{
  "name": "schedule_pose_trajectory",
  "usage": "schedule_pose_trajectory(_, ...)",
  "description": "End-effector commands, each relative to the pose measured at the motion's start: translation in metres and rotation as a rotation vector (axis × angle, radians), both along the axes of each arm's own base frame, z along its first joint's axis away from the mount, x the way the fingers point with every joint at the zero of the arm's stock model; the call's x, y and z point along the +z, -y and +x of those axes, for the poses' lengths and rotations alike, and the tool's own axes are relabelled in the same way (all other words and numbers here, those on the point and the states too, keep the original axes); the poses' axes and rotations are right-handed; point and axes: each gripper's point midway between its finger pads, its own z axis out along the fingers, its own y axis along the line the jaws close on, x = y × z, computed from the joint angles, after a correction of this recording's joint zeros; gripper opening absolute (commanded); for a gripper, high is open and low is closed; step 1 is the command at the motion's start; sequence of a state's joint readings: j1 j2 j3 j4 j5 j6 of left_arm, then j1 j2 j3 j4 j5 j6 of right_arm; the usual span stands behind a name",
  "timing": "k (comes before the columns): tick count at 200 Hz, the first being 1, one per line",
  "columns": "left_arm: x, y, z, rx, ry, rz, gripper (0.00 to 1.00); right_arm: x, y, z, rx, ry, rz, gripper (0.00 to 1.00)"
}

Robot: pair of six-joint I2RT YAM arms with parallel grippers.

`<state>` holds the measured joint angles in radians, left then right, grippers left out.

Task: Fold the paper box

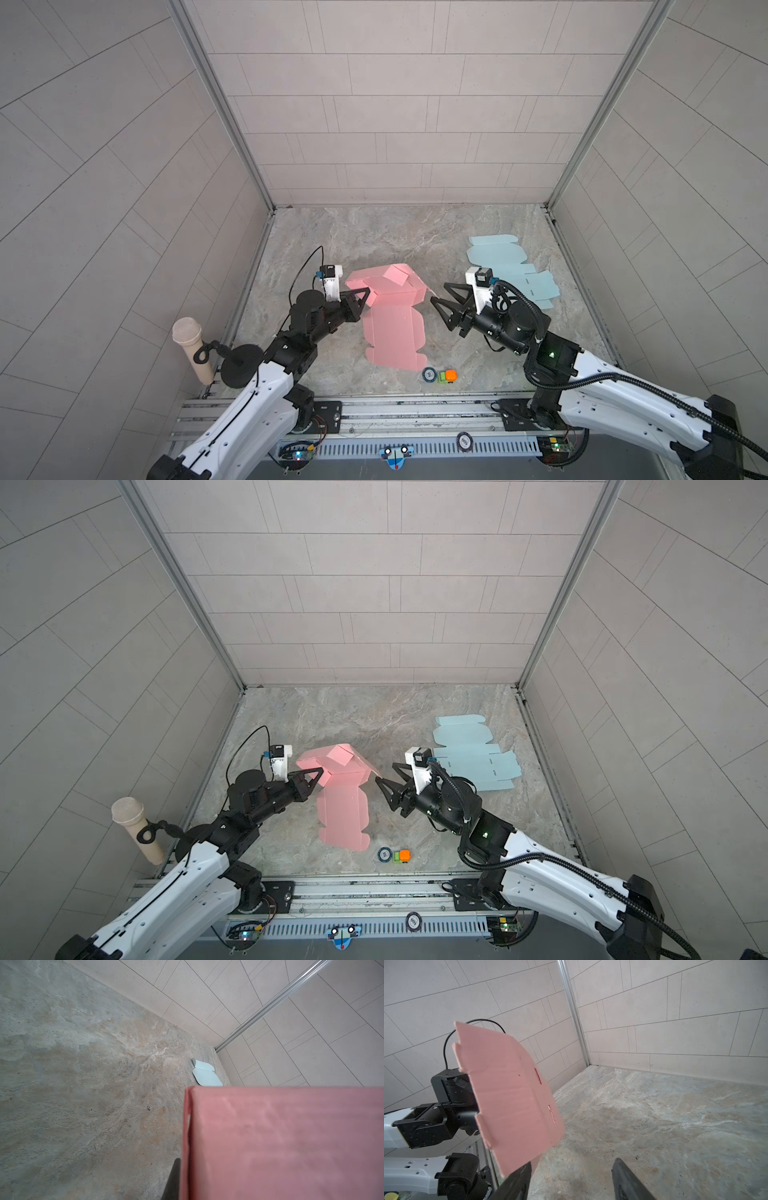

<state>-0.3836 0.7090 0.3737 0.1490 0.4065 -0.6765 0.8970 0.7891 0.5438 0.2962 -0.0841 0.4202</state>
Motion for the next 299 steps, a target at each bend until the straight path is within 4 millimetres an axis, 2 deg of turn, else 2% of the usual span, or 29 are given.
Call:
schedule_pose_trajectory(1, 0.023, 0.005, -0.001, -0.028, 0.065, -0.052, 0.00, 0.036, -0.008, 0.002, 0.020, 0.052, 0.091, 0.63)
schedule_pose_trajectory(21, 0.024, 0.007, -0.003, -0.045, 0.066, -0.061, 0.00, 0.039, -0.016, 0.004, 0.040, 0.054, 0.098, 0.62)
schedule_pose_trajectory(34, 0.025, 0.008, -0.004, -0.053, 0.065, -0.070, 0.00, 0.033, -0.020, 0.007, 0.044, 0.044, 0.089, 0.59)
schedule_pose_trajectory(36, 0.024, 0.008, -0.004, -0.053, 0.065, -0.071, 0.00, 0.044, -0.021, 0.007, 0.044, 0.057, 0.106, 0.59)
schedule_pose_trajectory(42, 0.025, 0.009, -0.004, -0.055, 0.067, -0.072, 0.00, 0.049, -0.023, 0.008, 0.049, 0.066, 0.114, 0.58)
schedule_pose_trajectory(66, 0.026, 0.008, -0.005, -0.056, 0.073, -0.075, 0.00, 0.050, -0.033, 0.013, 0.064, 0.056, 0.110, 0.55)
schedule_pose_trajectory(106, 0.029, 0.009, -0.006, -0.058, 0.081, -0.085, 0.00, 0.029, -0.043, 0.029, 0.024, 0.008, 0.050, 0.50)
schedule_pose_trajectory(140, 0.027, 0.007, -0.006, -0.049, 0.079, -0.074, 0.00, 0.015, -0.044, 0.031, 0.015, -0.013, -0.006, 0.48)
schedule_pose_trajectory(164, 0.025, 0.005, -0.004, -0.040, 0.077, -0.066, 0.00, 0.019, -0.035, 0.023, 0.021, 0.003, -0.047, 0.49)
schedule_pose_trajectory(187, 0.020, 0.001, 0.000, -0.031, 0.064, -0.065, 0.00, 0.031, -0.023, 0.009, 0.047, 0.028, -0.097, 0.51)
schedule_pose_trajectory(239, 0.011, -0.009, 0.006, -0.027, 0.047, -0.003, 0.00, 0.041, -0.001, -0.021, 0.114, 0.048, -0.179, 0.52)
schedule_pose_trajectory(277, 0.011, -0.020, 0.011, -0.020, 0.045, 0.025, 0.00, 0.065, 0.023, -0.022, 0.045, 0.043, -0.122, 0.50)
schedule_pose_trajectory(299, 0.014, -0.015, 0.012, -0.049, 0.048, 0.012, 0.00, 0.057, 0.026, -0.009, 0.007, 0.017, -0.185, 0.49)
